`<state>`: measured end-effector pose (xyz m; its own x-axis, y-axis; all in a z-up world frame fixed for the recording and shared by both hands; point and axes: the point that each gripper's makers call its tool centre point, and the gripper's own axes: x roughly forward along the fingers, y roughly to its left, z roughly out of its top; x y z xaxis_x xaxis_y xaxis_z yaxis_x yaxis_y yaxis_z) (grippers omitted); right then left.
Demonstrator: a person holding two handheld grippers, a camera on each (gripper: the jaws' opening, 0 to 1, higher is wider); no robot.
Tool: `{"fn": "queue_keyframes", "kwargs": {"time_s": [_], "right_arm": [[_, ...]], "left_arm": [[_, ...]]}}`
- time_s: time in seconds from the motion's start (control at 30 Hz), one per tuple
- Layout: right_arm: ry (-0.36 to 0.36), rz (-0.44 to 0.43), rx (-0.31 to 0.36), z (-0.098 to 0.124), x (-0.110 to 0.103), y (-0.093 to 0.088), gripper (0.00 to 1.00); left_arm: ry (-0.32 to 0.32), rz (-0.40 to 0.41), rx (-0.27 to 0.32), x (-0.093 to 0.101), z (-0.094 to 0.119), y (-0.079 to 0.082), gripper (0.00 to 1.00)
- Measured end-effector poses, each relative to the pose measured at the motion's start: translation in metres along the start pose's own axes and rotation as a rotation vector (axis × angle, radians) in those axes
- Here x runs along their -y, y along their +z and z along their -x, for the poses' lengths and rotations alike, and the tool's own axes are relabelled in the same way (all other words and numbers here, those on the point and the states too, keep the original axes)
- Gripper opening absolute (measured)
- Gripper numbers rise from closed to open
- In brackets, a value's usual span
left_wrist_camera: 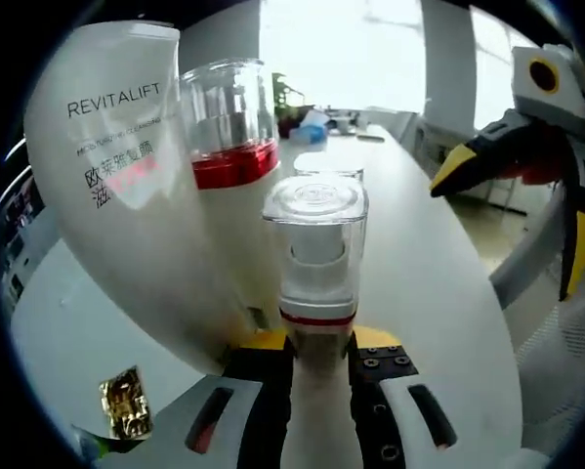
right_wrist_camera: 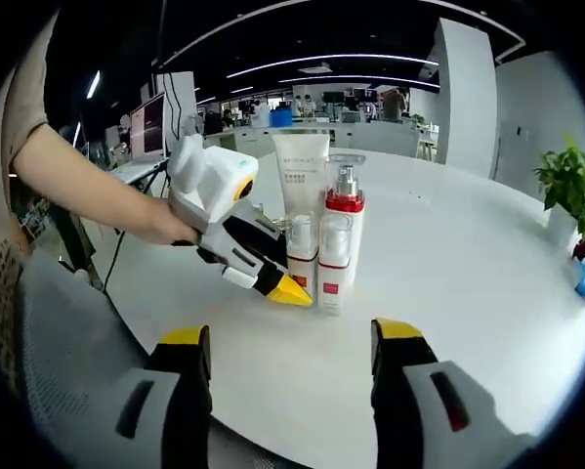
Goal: Arrange the skincare products in the storage area until every visible bottle or jar stands upright without overlapping.
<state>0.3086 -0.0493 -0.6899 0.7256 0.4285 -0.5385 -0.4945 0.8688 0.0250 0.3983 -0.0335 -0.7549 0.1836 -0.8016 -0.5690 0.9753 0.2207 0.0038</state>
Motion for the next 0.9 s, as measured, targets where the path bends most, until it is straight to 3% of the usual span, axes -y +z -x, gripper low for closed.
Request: {"fn": "queue_keyframes", "kwargs": {"time_s": [0.57, 0.9], "right_arm": [[0.000, -0.010, -0.001, 0.000, 0.000, 0.000, 0.67], [0.007, -0.009, -0.002, 0.000, 0.000, -0.001, 0.69]], "left_arm": [[-0.009, 0.014, -0.047, 0.005, 0.007, -0.010, 0.29], [-0.030, 0.037, -0.086, 0.017, 0.023, -0.016, 0.42]]}}
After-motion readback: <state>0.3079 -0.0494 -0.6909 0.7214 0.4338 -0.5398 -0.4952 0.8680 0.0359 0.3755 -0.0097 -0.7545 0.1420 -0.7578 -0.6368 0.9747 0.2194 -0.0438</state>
